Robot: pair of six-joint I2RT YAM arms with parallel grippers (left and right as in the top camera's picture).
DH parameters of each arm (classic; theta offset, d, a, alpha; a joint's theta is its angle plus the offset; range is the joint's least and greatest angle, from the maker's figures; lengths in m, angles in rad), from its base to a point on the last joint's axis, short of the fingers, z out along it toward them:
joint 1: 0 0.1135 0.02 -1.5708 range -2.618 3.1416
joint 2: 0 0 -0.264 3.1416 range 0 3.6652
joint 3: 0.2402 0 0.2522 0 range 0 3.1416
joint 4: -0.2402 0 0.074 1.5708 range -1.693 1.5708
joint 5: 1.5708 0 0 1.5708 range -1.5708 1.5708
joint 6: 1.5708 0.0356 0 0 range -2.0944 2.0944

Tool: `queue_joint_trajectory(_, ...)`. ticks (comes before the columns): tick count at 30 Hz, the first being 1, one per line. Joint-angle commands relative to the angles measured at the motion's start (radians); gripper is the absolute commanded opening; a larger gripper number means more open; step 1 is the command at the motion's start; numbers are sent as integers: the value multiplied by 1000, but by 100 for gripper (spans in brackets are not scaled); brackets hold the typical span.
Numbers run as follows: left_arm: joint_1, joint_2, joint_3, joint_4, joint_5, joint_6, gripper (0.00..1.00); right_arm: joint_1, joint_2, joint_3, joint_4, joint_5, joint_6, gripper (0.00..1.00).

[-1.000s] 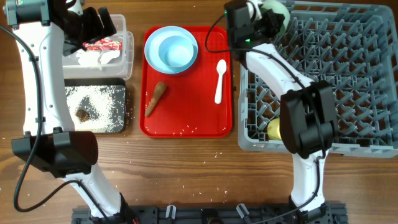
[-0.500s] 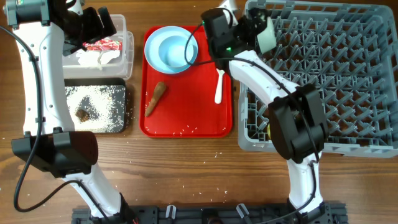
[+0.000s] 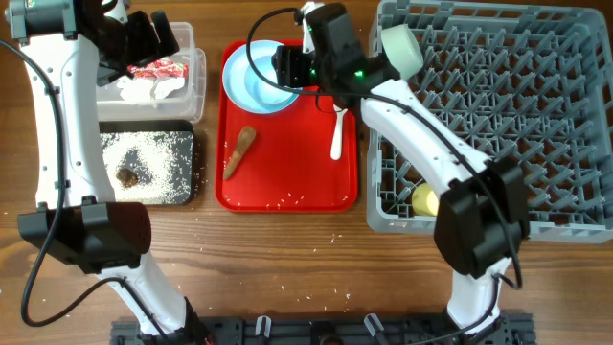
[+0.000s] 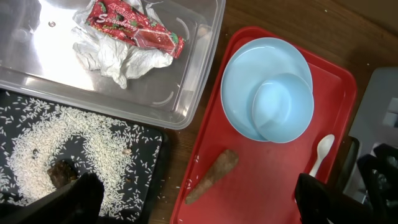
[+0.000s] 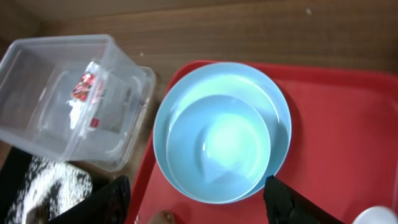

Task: Sort waste into correct bins and load items into the dishwasher rack
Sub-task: 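Reach the right gripper to the blue bowl on the plate and grasp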

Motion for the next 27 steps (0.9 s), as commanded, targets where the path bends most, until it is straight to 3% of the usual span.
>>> queue_joint_trajectory(1, 1, -1, 4, 2, -6, 1, 100, 26, 91, -3, 17, 82, 181, 66)
queue_joint_trajectory(12, 1, -1, 4, 2, -6, 1, 100, 27, 249, -3, 56, 106, 254, 45)
queue_joint_trajectory(17, 1, -1, 4, 2, -6, 1, 100, 24, 262, -2, 25, 97, 291, 13)
queue_joint_trajectory(21, 1, -1, 4, 2, -6, 1, 100, 9, 225, -2, -73, 38, 298, 9)
queue_joint_trajectory(27, 1, -1, 4, 2, -6, 1, 100, -10, 113, -1, -238, 53, 154, 8)
